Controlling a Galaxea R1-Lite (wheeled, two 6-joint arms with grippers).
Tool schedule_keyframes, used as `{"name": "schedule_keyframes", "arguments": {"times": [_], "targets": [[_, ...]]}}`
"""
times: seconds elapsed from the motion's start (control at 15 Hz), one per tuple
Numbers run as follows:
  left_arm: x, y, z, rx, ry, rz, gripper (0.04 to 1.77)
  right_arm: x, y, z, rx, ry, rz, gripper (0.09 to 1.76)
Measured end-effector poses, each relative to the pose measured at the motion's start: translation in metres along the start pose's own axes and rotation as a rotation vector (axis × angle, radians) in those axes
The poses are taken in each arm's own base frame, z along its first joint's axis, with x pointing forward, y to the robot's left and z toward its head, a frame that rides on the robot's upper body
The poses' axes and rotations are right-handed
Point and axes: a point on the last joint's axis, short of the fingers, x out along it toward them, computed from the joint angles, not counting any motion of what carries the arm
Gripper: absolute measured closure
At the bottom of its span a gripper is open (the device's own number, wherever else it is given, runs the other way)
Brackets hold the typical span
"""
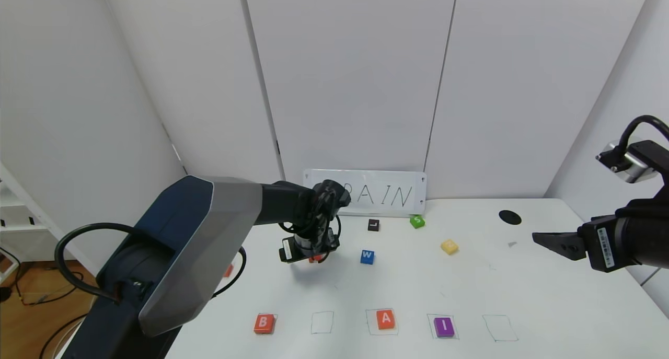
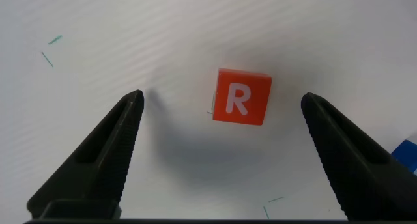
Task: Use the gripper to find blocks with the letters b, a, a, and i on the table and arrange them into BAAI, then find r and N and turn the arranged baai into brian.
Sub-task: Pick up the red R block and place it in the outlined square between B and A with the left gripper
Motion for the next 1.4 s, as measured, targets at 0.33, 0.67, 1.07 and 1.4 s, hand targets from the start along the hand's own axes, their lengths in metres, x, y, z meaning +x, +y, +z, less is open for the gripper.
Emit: {"name": "schedule_keyframes", "arguments": {"times": [0.33,0.67,1.07,1.4], "targets": [[0.0026,-0.0028,-0.0043,0.009,0.004,0.003,0.49,0.0,0.0,-0.0003,-0.001,0.001,0.0,0.14],[0.0025,-0.0036,-0.0052,0.012,0.005,0.001,1.14,-0.0004,0.0001,-0.0004,-0.002,0.001,0.001,0.14],[0.0032,-0.0053,-0.0077,0.018,0.007,0.001,1.31,-0.0009,0.0016,-0.0015,-0.006,0.003,0.006,0.14],[-0.0045,-0.0046,-0.0045,0.023,0.002,-0.007,1.31,-0.0012,0.0027,-0.0014,-0.009,0.001,0.009,0.14]]}}
